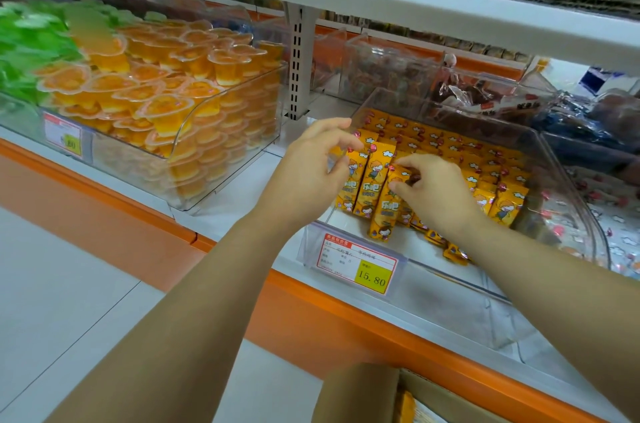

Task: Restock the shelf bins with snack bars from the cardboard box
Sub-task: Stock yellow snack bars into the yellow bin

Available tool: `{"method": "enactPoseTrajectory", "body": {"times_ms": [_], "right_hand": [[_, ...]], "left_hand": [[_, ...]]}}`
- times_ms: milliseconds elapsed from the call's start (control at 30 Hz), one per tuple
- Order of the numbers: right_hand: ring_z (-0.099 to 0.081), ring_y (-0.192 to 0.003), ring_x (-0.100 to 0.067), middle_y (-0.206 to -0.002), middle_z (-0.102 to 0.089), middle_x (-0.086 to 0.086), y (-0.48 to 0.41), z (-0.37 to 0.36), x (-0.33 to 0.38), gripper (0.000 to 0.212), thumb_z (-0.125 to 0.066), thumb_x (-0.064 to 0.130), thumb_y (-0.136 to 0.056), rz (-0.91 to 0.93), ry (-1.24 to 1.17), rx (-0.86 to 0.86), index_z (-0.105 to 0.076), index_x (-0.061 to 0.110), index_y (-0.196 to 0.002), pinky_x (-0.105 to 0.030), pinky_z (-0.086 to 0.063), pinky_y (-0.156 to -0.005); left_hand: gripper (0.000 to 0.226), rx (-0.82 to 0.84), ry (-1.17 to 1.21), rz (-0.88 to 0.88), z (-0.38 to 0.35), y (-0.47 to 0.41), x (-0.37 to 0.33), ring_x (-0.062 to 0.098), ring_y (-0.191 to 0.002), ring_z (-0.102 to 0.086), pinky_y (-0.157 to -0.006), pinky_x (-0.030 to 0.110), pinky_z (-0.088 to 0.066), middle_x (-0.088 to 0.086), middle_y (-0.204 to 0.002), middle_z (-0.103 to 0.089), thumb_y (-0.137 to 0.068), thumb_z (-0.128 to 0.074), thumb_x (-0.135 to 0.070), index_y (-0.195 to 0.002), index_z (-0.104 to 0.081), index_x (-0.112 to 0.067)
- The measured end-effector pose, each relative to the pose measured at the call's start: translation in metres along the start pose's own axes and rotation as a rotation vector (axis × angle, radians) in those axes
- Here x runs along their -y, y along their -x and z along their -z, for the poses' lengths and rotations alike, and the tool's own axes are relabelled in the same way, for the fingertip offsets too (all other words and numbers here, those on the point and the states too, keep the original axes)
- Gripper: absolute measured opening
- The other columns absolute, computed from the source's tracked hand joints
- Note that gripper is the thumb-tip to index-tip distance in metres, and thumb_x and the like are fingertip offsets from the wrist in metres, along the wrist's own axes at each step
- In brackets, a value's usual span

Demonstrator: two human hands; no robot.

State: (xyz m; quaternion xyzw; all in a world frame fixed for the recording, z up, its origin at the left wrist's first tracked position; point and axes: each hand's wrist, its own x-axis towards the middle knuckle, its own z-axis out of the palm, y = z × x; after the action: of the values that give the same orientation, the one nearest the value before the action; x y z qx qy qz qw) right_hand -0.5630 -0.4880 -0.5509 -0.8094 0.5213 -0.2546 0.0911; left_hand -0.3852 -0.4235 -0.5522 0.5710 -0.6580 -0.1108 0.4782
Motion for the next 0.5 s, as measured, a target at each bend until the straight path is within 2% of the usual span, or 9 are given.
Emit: {"method": "enactPoseTrajectory", "body": {"times_ms": [67, 133, 233, 300, 367, 500], "right_hand": [[-0.056, -0.111, -0.022, -0.129, -0.057, -0.007, 0.0, -0.002, 0.001, 0.047, -0.07, 0.022, -0.085, 0.013, 0.004, 0.003, -0.056, 0.015, -0.129, -0.029, -0.041, -0.092], [-0.053, -0.114, -0.023, -0.127, -0.056, -0.007, 0.002, 0.002, 0.001, 0.053, -0.073, 0.025, -0.081, 0.021, 0.029, -0.006, -0.054, 0.018, -0.13, -0.031, -0.042, -0.092], [-0.055, -0.111, -0.023, -0.13, -0.05, -0.006, 0.009, 0.015, 0.0, 0.057, -0.073, 0.031, -0.08, 0.02, 0.092, 0.004, -0.05, 0.023, -0.132, -0.032, -0.043, -0.088], [-0.059, -0.104, -0.023, -0.131, -0.048, -0.004, 0.016, 0.026, 0.0, 0.056, -0.072, 0.033, -0.081, 0.019, 0.074, 0.014, -0.05, 0.024, -0.131, -0.034, -0.046, -0.087], [-0.059, -0.104, -0.022, -0.129, -0.049, -0.002, 0.029, 0.04, 0.003, 0.052, -0.071, 0.032, -0.082, 0.048, 0.025, 0.021, -0.052, 0.024, -0.13, -0.038, -0.05, -0.088], [-0.058, -0.092, -0.013, -0.114, -0.061, 0.005, 0.073, 0.065, 0.011, 0.034, -0.066, 0.028, -0.086, 0.16, -0.011, -0.001, -0.06, 0.023, -0.119, -0.034, -0.049, -0.082]], "left_hand": [[0.025, 0.007, -0.029, -0.011, 0.002, -0.001, -0.001, -0.001, -0.11, -0.046, -0.087, 0.009, -0.035, -0.01, -0.137, -0.047, -0.091, -0.054, -0.008, -0.107, -0.066, -0.022], [0.023, 0.032, -0.09, -0.022, 0.004, -0.002, -0.004, 0.003, -0.113, -0.048, -0.088, 0.014, -0.036, -0.01, -0.138, -0.046, -0.091, -0.055, -0.011, -0.108, -0.065, -0.023], [0.023, 0.076, -0.244, -0.037, 0.009, -0.003, -0.012, 0.014, -0.125, -0.044, -0.1, 0.033, -0.039, -0.009, -0.141, -0.044, -0.091, -0.057, -0.018, -0.112, -0.064, -0.024], [0.024, 0.075, -0.289, -0.035, 0.013, -0.001, -0.023, 0.017, -0.126, -0.043, -0.102, 0.038, -0.038, -0.008, -0.14, -0.045, -0.091, -0.056, -0.018, -0.114, -0.063, -0.024], [0.025, 0.056, -0.299, -0.049, 0.015, 0.005, -0.038, 0.018, -0.123, -0.045, -0.101, 0.039, -0.039, -0.007, -0.137, -0.047, -0.091, -0.055, -0.017, -0.113, -0.064, -0.024], [0.022, -0.004, -0.248, -0.182, 0.009, 0.032, -0.075, 0.019, -0.111, -0.055, -0.09, 0.044, -0.047, -0.005, -0.12, -0.058, -0.089, -0.05, -0.017, -0.105, -0.066, -0.019]]}}
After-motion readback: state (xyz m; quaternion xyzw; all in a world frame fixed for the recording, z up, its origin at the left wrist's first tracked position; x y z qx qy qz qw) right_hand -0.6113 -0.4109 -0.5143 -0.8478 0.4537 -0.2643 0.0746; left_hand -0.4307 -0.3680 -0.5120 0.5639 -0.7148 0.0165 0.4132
